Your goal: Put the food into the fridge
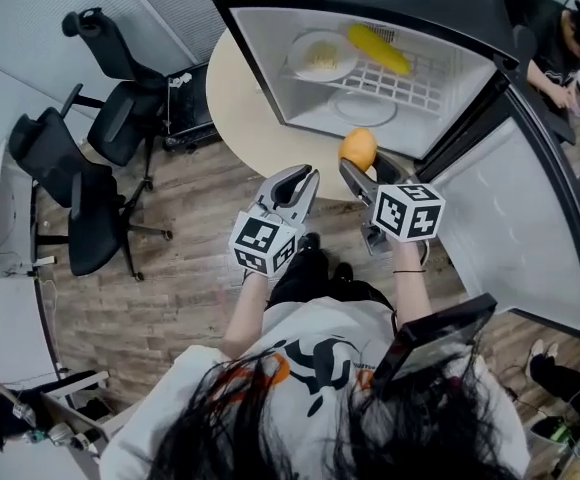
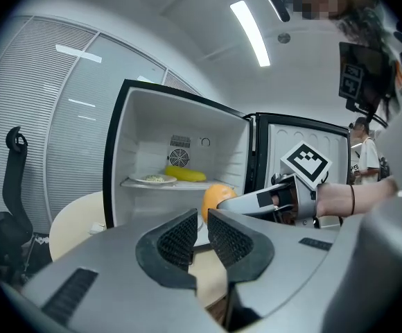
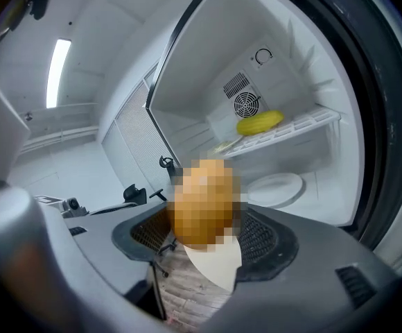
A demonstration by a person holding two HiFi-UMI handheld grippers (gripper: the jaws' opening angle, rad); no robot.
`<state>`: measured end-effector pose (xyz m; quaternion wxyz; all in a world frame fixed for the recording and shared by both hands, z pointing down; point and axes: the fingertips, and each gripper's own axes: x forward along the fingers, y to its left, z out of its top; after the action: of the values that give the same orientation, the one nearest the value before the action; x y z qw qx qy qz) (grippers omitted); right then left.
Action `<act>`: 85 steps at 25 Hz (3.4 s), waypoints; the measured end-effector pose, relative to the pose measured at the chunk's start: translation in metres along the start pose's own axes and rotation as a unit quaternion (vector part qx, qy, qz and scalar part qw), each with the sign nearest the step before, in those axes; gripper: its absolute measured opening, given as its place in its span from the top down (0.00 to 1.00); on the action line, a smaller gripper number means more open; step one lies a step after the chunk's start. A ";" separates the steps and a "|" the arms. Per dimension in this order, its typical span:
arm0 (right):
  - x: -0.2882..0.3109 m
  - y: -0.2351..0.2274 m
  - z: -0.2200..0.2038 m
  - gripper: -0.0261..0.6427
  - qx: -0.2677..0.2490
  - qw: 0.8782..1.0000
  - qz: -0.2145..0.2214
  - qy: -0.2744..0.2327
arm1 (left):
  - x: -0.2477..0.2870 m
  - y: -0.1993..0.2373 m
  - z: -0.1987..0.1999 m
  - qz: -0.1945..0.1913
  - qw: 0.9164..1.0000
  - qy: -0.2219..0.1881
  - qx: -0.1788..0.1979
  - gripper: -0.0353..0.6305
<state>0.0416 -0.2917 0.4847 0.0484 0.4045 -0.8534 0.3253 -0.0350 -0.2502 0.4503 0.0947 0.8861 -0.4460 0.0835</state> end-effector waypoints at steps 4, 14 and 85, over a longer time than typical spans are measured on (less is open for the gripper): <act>0.011 -0.004 0.000 0.53 0.000 1.000 -0.013 0.006 | 0.011 0.009 0.004 -0.017 1.000 -0.005 0.002 0.89; 0.051 -0.038 -0.008 0.53 0.037 0.997 -0.065 0.014 | 0.036 0.039 0.006 -0.060 0.998 -0.002 0.011 0.89; 0.073 -0.048 0.025 0.63 -0.033 0.995 -0.075 -0.047 | 0.056 0.042 0.009 -0.083 0.996 0.008 0.023 0.89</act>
<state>0.0321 -0.3767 0.5148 0.0459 0.4809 -0.8321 0.2724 -0.0354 -0.3207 0.4588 0.0843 0.9213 -0.3681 0.0929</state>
